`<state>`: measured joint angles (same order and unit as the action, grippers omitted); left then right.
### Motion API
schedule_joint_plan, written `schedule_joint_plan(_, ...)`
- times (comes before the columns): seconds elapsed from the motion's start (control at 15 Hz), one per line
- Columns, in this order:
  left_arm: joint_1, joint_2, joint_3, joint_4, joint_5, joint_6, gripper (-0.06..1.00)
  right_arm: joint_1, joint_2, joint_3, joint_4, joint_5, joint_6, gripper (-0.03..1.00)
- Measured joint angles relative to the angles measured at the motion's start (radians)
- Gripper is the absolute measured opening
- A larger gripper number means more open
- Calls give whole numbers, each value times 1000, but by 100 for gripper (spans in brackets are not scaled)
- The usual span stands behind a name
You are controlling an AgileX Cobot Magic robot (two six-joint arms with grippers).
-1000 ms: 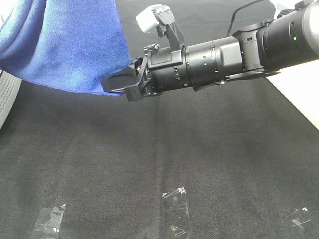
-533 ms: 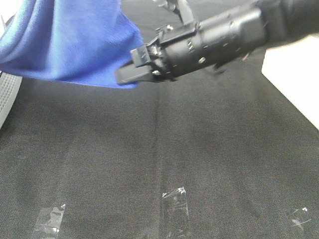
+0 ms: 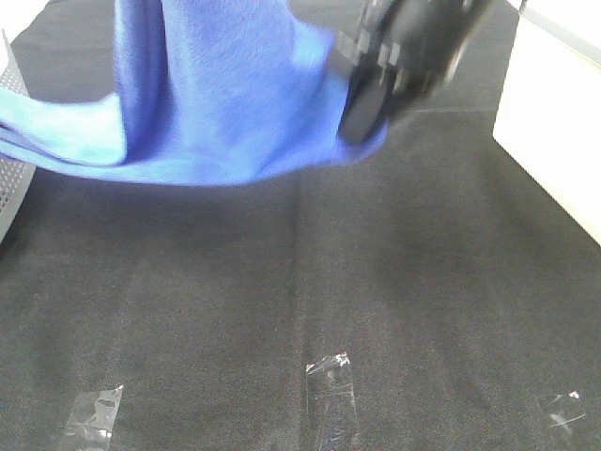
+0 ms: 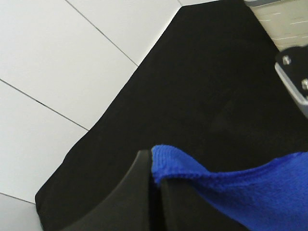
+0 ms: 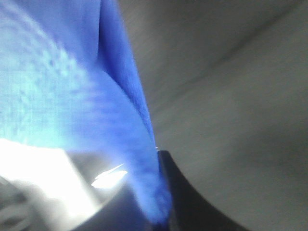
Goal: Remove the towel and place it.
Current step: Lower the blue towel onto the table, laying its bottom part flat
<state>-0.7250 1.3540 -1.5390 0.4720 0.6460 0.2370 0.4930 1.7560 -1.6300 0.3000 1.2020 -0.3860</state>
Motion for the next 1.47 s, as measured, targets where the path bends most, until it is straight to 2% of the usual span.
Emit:
schedule_joint_plan(0.13, 38, 0, 0, -1, -43, -8, 0, 0, 0, -140, -64, 8, 11, 0)
schedule_joint_plan(0.27, 86, 10, 0, -1, -133, -10, 0, 0, 0, -270, -157, -2, 11, 0)
schedule_joint_plan(0.33, 127, 33, 0, -2, -219, -10, 0, 0, 0, -346, -225, -65, 5, 0)
schedule_joint_plan(0.4, 142, 43, 0, -2, -255, -10, 0, 0, 0, -371, -245, -103, 3, 0)
schedule_joint_plan(0.53, 215, 100, 0, 9, -430, -10, 0, 0, 0, -435, -324, -311, -16, 0)
schedule_joint_plan(0.73, 297, 152, 0, 19, -646, -10, 0, 0, 0, -440, -459, -510, -14, 0)
schedule_joint_plan(0.87, 327, 186, 0, 22, -805, -3, 0, 0, 0, -440, -498, -602, -11, 0)
schedule_joint_plan(1.13, 390, 215, 0, 28, -1059, 95, 0, 0, 2, -440, -563, -776, -2, 0)
schedule_joint_plan(1.33, 450, 257, 0, -16, -1144, 121, 0, 0, 35, -443, -639, -871, 38, 0)
schedule_joint_plan(1.47, 464, 292, -15, -35, -1172, 146, 0, 0, 73, -443, -690, -900, 75, 0)
